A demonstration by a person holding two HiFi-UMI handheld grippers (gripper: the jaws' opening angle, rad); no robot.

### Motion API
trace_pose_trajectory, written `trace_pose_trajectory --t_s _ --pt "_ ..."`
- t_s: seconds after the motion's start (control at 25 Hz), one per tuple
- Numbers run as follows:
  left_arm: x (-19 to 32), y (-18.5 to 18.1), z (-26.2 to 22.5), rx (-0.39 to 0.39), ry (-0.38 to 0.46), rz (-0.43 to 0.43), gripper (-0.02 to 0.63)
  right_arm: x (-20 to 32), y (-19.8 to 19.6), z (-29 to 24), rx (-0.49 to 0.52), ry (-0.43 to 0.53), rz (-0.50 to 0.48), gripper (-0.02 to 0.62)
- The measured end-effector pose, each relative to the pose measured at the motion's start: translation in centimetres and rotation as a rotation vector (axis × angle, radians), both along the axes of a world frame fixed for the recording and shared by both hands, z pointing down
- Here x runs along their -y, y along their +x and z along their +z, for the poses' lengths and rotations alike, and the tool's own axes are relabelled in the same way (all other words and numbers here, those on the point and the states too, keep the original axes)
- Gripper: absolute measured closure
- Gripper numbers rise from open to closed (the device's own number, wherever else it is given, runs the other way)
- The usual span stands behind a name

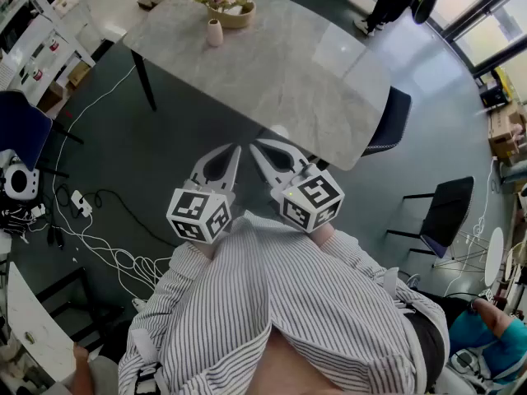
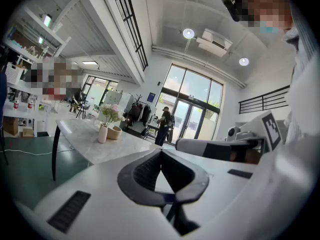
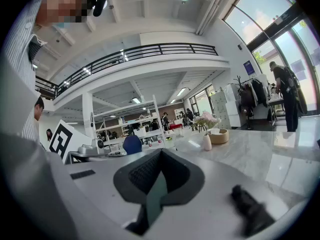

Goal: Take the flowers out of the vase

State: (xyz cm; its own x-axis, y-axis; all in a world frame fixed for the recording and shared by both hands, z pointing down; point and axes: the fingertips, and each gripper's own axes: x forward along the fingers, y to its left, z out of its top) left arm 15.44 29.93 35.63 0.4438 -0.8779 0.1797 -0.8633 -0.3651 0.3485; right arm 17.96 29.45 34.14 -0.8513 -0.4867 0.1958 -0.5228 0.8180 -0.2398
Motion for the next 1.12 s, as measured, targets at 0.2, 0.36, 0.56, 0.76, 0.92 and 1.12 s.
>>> trace_pose_trajectory --t_s 0.2,0.36,0.56,0.76,0.92,1.12 --pt "0.0 0.1 0.2 0.028 0.007 0.003 0.594 0.3 -0.1 0.3 -0.003 0.005 -0.003 0.580" --pt "0.3 0.4 -0.2 0.061 0.026 0.009 0.594 1.0 0.4 0.2 0.000 0.010 0.005 0.580" --pt "0.6 0.7 0.1 0.057 0.023 0.005 0.594 0.9 0.5 0.7 -0.019 0.021 -0.006 0.580" --pt "1.3 1.1 0.0 0.056 0.021 -0.021 0.594 1.4 1.1 0.4 0.019 0.002 -0.017 0.580" --pt "1.3 1.3 0.4 0.045 0.003 -0.056 0.594 1.7 1.8 1.1 0.006 -0.024 -0.020 0.580" --pt "1.9 0.7 1.4 0.049 -0.019 -0.072 0.594 2.9 1.2 2.0 0.015 -0.046 -0.024 0.580"
